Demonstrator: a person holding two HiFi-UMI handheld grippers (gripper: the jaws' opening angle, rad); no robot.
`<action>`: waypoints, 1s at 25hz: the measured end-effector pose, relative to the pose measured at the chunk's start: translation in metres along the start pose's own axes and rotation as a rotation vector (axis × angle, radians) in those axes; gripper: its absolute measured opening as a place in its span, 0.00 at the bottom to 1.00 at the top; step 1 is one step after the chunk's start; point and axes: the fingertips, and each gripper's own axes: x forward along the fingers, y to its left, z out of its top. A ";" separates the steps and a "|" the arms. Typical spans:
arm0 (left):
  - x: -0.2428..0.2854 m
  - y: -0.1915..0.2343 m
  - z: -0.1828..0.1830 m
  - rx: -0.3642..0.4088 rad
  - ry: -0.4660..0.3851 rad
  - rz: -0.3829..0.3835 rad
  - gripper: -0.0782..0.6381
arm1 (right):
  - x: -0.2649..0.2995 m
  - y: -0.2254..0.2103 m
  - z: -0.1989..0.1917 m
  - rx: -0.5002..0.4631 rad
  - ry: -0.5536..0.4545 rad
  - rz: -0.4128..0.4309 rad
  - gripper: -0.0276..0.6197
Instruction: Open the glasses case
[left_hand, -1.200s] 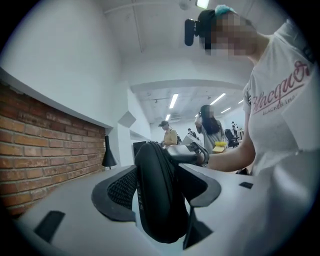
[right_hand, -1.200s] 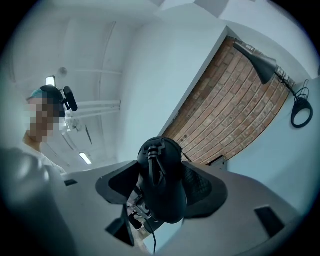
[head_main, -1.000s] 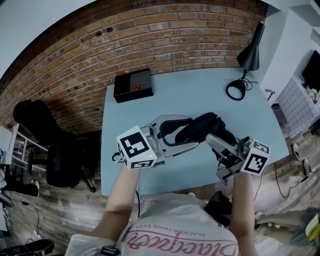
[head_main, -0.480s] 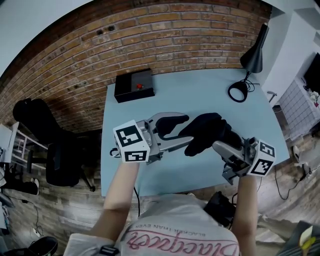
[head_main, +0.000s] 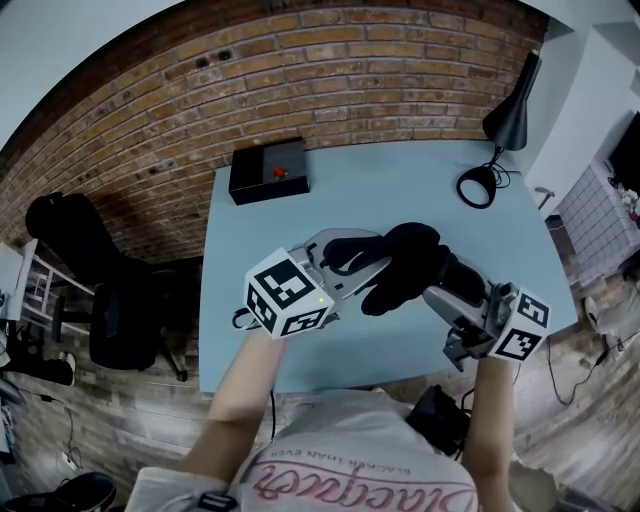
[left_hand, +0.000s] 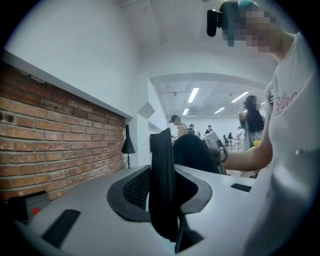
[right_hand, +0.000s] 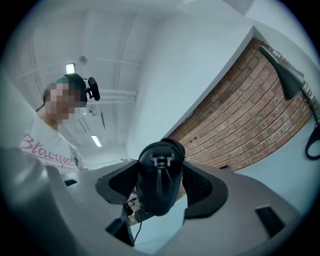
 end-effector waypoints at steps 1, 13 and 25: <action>0.000 0.007 -0.002 0.002 0.013 0.050 0.24 | 0.000 -0.004 0.001 -0.018 -0.002 -0.036 0.49; -0.009 0.041 0.007 0.188 -0.009 0.514 0.20 | 0.003 -0.021 0.002 -0.267 -0.006 -0.421 0.49; -0.014 0.027 0.031 0.060 -0.236 0.566 0.20 | 0.012 -0.029 -0.010 -0.497 0.057 -0.690 0.49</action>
